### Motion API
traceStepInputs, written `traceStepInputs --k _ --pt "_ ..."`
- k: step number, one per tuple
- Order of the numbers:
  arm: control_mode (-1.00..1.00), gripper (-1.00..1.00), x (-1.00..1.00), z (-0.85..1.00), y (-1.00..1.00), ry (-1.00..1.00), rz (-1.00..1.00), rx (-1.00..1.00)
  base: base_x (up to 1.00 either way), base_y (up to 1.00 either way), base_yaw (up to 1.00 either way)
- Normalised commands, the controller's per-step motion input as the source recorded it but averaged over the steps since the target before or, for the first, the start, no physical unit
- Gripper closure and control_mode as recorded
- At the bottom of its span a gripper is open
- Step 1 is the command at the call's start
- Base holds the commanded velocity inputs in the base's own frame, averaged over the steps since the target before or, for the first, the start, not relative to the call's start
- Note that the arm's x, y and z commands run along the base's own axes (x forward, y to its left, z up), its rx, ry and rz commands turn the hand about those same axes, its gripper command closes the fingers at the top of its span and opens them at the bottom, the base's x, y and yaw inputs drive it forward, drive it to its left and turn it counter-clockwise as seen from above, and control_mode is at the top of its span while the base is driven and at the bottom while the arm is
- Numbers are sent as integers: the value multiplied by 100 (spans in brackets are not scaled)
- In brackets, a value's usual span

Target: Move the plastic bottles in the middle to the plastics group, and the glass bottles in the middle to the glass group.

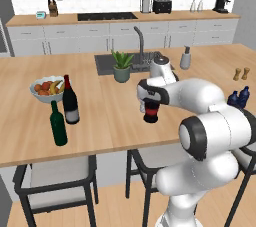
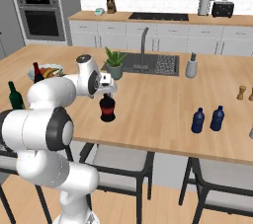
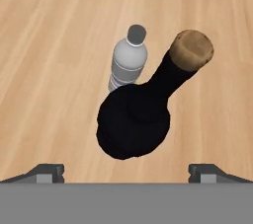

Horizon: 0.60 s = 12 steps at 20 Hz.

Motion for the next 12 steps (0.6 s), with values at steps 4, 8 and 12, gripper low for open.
traceStepInputs --k 4,8,12 --pt "-100 -100 1 0 -16 -7 0 3 0 0 0" --pt "-100 -100 0 0 -5 -2 0 2 0 0 0" --pt "-100 -100 6 0 -1 0 0 3 0 0 0"
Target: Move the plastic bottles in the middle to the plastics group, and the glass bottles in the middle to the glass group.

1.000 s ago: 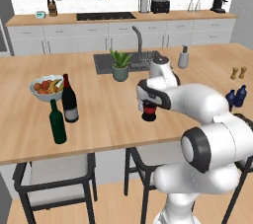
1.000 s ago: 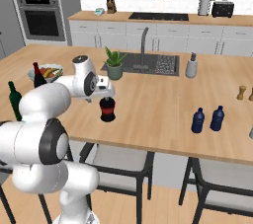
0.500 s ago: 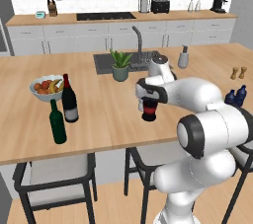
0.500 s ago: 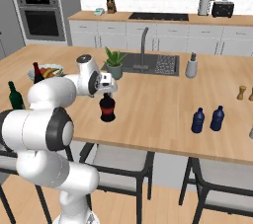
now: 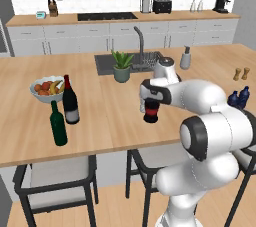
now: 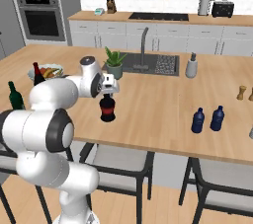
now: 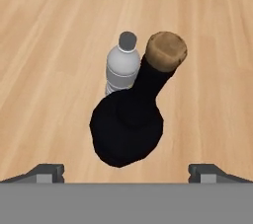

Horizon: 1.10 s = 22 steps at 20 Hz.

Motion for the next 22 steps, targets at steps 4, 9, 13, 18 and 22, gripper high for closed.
traceStepInputs --k 4,9,13,18,22 --pt "-100 -100 24 -2 0 0 0 2 0 0 0" --pt "-100 -100 20 -6 0 0 0 1 0 0 0" --pt "-100 -100 10 -18 0 0 0 3 0 0 0" --pt "-100 -100 15 -19 0 0 0 6 0 0 0" --pt "-100 -100 26 0 0 0 0 4 0 0 0"
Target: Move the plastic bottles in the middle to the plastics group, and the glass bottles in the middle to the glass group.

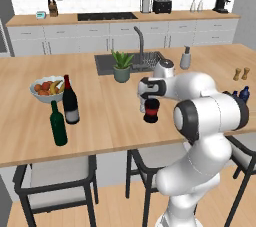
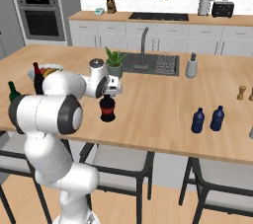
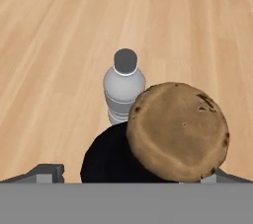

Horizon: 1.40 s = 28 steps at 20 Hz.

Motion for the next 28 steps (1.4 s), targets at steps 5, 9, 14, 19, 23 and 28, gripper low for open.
traceStepInputs --k 5,9,14,19,23,28 --pt "-100 -100 17 0 -1 0 0 0 0 0 0" --pt "-100 -100 3 0 -2 0 0 0 0 0 0" --pt "-100 -100 0 0 0 0 0 0 0 0 0" --pt "-100 100 0 0 0 0 0 0 0 0 0" --pt "-100 100 0 0 0 0 0 0 0 0 0" --pt "-100 100 -35 17 0 -3 0 0 0 0 0"
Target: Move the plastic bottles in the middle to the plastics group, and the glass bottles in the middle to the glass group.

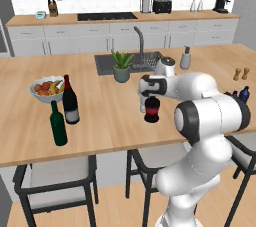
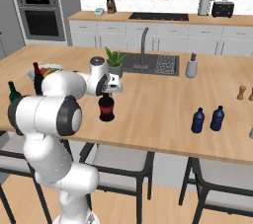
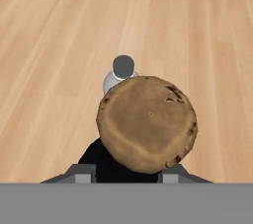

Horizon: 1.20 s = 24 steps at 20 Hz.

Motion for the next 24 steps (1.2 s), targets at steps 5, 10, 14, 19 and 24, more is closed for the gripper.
traceStepInputs --k 5,10,14,19,24 --pt "-100 100 -44 32 22 0 5 0 0 0 0" --pt "-100 100 -22 8 75 -2 11 1 0 0 0" --pt "-100 100 -17 0 91 0 17 0 0 0 0" --pt "-100 100 -6 0 90 0 19 0 0 0 0" --pt "-100 100 -2 0 73 0 18 0 0 0 0"
